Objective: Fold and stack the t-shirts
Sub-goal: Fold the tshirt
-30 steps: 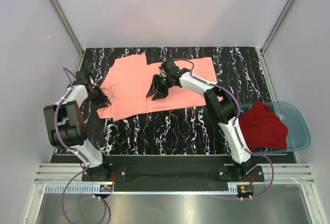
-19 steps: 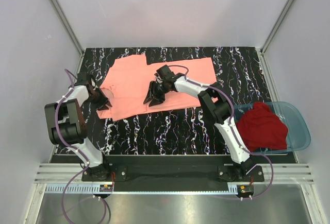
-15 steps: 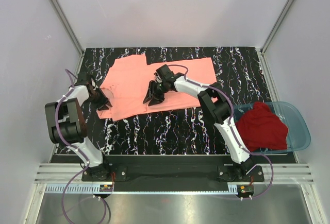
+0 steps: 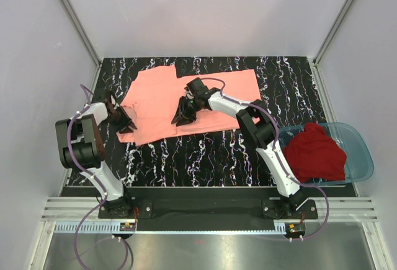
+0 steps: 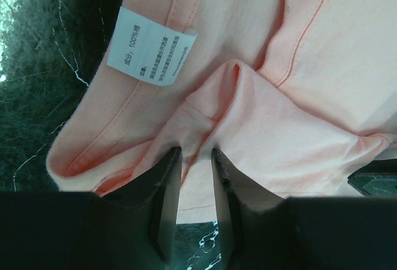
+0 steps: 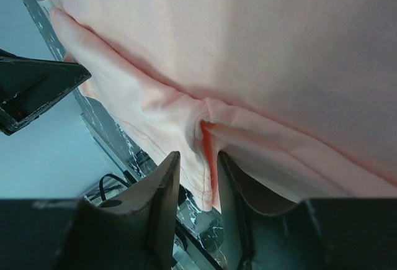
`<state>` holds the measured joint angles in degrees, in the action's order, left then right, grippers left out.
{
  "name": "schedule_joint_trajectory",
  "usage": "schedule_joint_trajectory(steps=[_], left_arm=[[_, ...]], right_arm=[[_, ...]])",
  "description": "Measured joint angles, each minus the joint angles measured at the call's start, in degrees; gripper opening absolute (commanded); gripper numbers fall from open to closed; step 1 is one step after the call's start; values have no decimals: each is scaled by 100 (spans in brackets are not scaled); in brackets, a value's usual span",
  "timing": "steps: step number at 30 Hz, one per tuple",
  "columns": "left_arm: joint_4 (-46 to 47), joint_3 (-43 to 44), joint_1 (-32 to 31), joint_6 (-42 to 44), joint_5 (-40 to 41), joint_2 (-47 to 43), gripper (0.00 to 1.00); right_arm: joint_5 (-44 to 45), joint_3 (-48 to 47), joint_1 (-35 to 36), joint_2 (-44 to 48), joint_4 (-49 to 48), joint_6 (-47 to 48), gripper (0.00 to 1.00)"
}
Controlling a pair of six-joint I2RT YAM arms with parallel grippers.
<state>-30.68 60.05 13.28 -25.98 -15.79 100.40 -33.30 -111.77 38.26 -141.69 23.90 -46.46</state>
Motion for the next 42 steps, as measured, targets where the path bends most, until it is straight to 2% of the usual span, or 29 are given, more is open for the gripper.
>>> schedule_joint_trajectory(steps=[5,9,16,19,20,21,25,33,42], left_arm=[[9,66,-2,-2,-57,63,30],[39,79,-4,-20,-68,74,26],[72,138,-17,-87,-177,111,27],[81,155,-22,-103,-203,166,20],[83,160,-22,-111,-205,181,17],[81,164,-22,-118,-210,197,9],[66,199,-22,-131,-227,210,2],[31,501,-22,-136,-225,210,0],[85,846,-26,-151,-227,374,0]], right_arm=[[9,-175,0,-83,-20,-15,33],[15,-284,0,-107,-24,-46,26],[17,-341,0,-118,-57,-96,25],[17,-382,0,-160,-61,-118,23],[15,-400,0,-177,-61,-131,19],[17,-413,0,-190,-63,-140,17],[22,-459,0,-214,-66,-186,11],[111,-496,0,-234,-72,-225,5],[131,-505,-20,-282,-74,-243,5]])
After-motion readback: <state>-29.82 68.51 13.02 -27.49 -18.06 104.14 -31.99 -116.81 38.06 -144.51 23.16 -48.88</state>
